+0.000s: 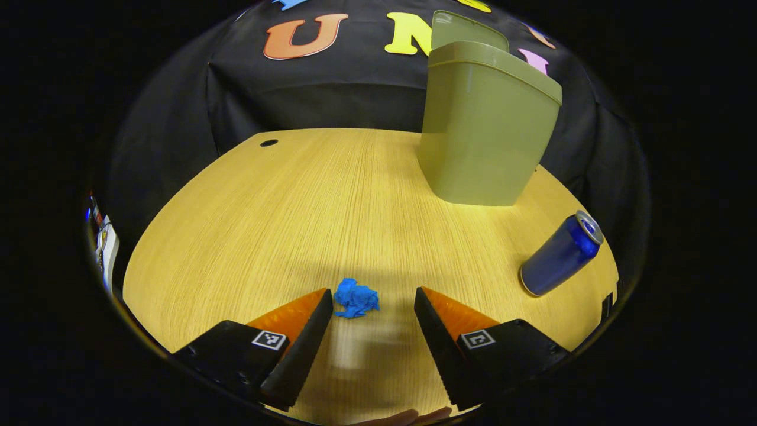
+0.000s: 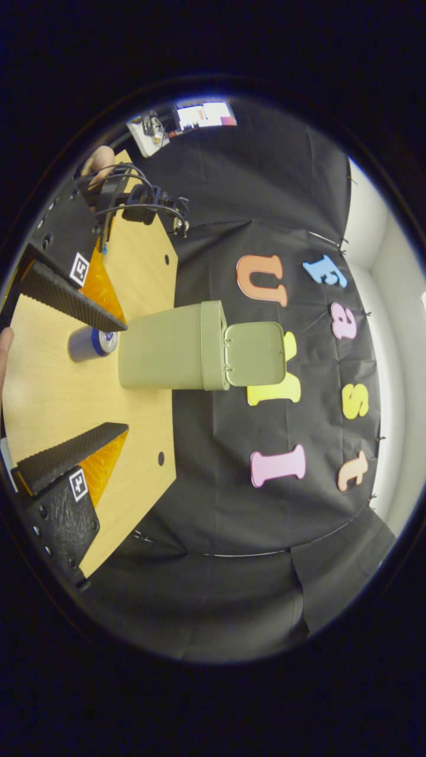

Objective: Press the lid of the desktop garbage bin to open it, pick up the crumpled paper on the desktop and throw it into the bin, then pick up the pop can on the desktop and drop it into the bin, and finally close the garbage bin lid.

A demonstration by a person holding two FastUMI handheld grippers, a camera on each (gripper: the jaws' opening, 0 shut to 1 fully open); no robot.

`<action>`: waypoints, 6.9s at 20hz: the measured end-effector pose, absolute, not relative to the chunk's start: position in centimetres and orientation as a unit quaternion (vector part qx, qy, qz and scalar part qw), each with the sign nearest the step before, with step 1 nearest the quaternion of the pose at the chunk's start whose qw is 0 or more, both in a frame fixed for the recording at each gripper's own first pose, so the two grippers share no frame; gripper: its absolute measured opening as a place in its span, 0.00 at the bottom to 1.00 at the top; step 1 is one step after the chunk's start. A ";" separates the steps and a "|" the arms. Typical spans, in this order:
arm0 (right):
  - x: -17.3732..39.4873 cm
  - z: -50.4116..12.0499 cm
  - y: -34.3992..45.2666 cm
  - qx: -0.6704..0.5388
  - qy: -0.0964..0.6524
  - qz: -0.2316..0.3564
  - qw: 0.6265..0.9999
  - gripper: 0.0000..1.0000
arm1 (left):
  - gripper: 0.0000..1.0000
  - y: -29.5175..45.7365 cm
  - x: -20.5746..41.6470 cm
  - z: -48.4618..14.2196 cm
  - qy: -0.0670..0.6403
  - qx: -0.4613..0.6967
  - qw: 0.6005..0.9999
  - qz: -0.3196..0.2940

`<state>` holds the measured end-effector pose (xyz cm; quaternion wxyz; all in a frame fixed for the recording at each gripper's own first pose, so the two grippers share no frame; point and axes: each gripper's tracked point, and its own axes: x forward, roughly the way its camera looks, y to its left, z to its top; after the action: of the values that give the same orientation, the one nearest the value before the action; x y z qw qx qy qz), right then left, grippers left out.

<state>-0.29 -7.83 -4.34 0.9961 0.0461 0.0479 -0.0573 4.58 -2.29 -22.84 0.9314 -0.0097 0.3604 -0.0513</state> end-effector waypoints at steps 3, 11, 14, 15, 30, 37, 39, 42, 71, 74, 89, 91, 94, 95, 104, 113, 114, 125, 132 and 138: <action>-0.1 -4.6 -7.9 0.048 0.054 -0.059 0.996 0.97 | 0.90 -2.8 5.0 -23.4 0.366 0.009 0.928 -0.067; 0.3 -5.3 -8.2 0.054 0.066 -0.060 0.995 0.95 | 0.78 -2.5 5.7 -24.3 0.373 0.007 0.926 -0.053; 0.4 -5.4 -7.9 0.051 0.069 -0.059 0.995 0.95 | 0.74 -2.3 5.8 -24.3 0.371 0.006 0.927 -0.051; 0.6 -5.4 -7.8 0.050 0.069 -0.058 0.995 0.95 | 0.66 -2.0 5.8 -24.2 0.371 0.005 0.927 -0.049; 2.8 -8.6 -5.0 0.013 0.094 -0.064 0.993 0.95 | 0.43 -1.6 6.4 -21.6 0.332 -0.039 0.941 -0.058; 4.6 -11.7 -1.9 -0.014 0.096 -0.074 0.993 0.95 | 0.43 -0.4 6.2 -16.6 0.256 -0.011 0.966 -0.027; 4.9 -12.4 -1.8 -0.023 0.094 -0.080 0.992 0.98 | 0.43 -0.4 5.6 -14.6 0.230 -0.012 0.973 -0.026; 5.8 -13.7 -1.5 -0.004 0.094 -0.091 0.991 0.95 | 0.43 -1.0 4.4 -12.1 0.192 -0.014 0.981 -0.029; 9.8 -12.6 -3.8 0.000 0.072 -0.080 0.994 0.81 | 0.43 -2.5 2.0 -7.1 0.119 -0.003 0.993 -0.020; 8.2 -10.5 -5.6 -0.008 0.063 -0.098 0.993 0.81 | 0.42 -2.8 1.5 -8.2 0.125 -0.001 0.992 -0.011; 0.7 -3.0 -7.5 -0.013 0.013 -0.072 0.997 0.81 | 0.43 -2.6 3.8 -5.3 0.112 -0.019 0.993 0.008; 0.0 -2.3 -7.6 -0.014 0.006 -0.065 0.998 0.81 | 0.43 -3.6 5.5 -4.0 0.116 -0.023 0.993 -0.001; -0.1 -2.1 -8.4 -0.011 0.008 -0.061 0.998 0.81 | 0.42 -5.6 8.4 -1.3 0.114 -0.035 0.993 -0.022; 0.0 -2.3 -8.7 -0.009 0.010 -0.061 0.998 0.81 | 0.43 -6.2 9.5 -0.3 0.112 -0.032 0.993 -0.027; 0.7 -2.8 -11.2 0.007 0.025 -0.068 0.997 0.81 | 0.42 -14.5 20.0 9.4 0.052 -0.089 0.989 -0.105; 1.3 -2.6 -12.8 0.015 0.022 -0.076 0.997 0.81 | 0.42 -17.9 27.5 8.3 0.065 -0.048 0.990 -0.120; 1.4 -2.5 -13.0 0.016 0.021 -0.078 0.997 0.81 | 0.42 -18.0 27.9 7.5 0.073 -0.050 0.989 -0.121; 2.2 -2.9 -13.9 0.023 0.023 -0.084 0.996 0.81 | 0.86 -19.8 27.1 4.2 0.103 -0.039 0.986 -0.128; 2.3 -2.8 -13.5 0.010 0.019 -0.084 0.996 0.81 | 0.95 -19.1 22.1 5.8 0.028 -0.014 0.992 -0.123; 3.5 -4.2 -14.0 0.000 0.030 -0.102 0.994 0.81 | 0.95 -15.9 15.5 6.4 -0.027 0.007 0.993 -0.115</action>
<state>3.52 -13.96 -4.15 0.9943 0.0000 0.0303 -0.1024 15.49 -15.87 6.39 0.9930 0.0067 -0.0269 -0.1147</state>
